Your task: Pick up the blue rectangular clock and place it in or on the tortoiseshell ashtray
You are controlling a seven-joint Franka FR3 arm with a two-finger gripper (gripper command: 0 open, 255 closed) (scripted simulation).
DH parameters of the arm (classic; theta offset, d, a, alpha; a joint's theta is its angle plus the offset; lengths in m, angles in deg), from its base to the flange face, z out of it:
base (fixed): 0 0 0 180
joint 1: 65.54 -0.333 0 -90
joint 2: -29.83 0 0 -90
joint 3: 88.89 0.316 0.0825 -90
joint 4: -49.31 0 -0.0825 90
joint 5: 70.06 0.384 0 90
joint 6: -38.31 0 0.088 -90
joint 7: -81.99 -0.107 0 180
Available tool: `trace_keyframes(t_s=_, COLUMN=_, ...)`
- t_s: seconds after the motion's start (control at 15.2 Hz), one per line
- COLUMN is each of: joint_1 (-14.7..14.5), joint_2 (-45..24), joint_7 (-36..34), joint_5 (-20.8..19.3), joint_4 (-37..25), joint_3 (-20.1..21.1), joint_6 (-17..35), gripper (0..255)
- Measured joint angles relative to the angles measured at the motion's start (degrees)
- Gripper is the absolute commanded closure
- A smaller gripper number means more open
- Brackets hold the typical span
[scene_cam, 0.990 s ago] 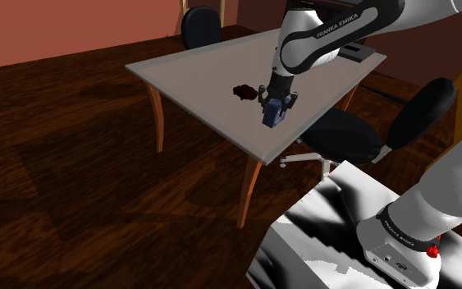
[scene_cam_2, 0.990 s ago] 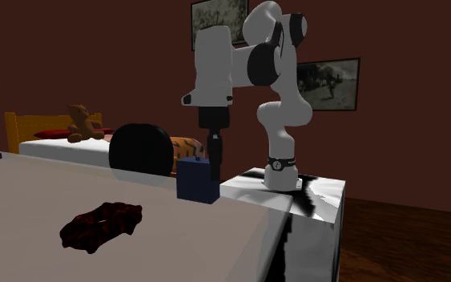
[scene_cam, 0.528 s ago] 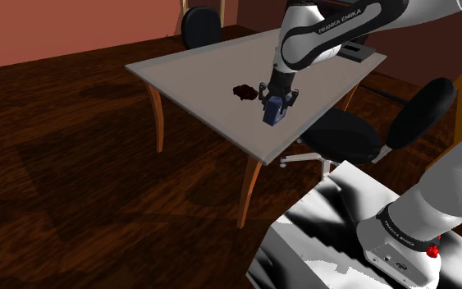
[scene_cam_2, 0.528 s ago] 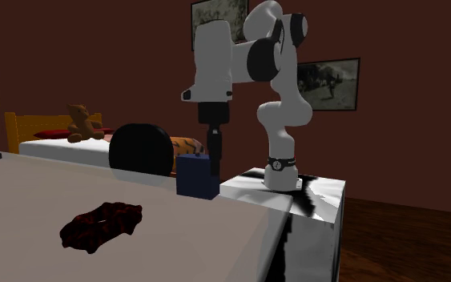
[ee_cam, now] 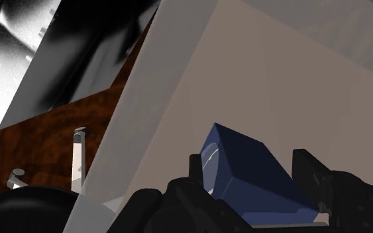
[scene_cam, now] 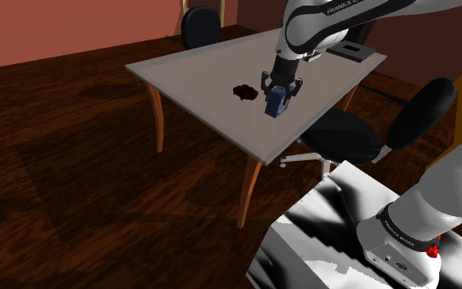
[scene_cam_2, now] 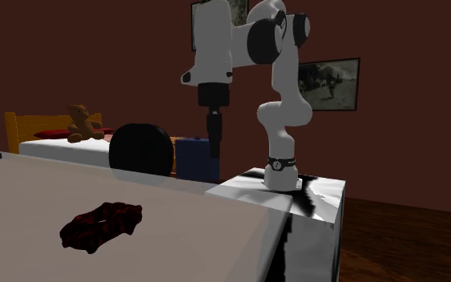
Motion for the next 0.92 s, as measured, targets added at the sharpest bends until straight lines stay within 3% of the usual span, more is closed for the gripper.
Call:
trace_keyframes(t_s=0.79, joint_1=0.0, joint_2=3.3, joint_7=0.4, joint_5=0.8, joint_4=-6.0, joint_3=-0.2, joint_6=-9.2, gripper=255)
trace_keyframes(t_s=0.92, joint_1=0.2, joint_2=0.7, joint_7=0.2, joint_5=0.1, joint_4=-9.7, joint_3=-0.2, joint_6=-10.3, gripper=255)
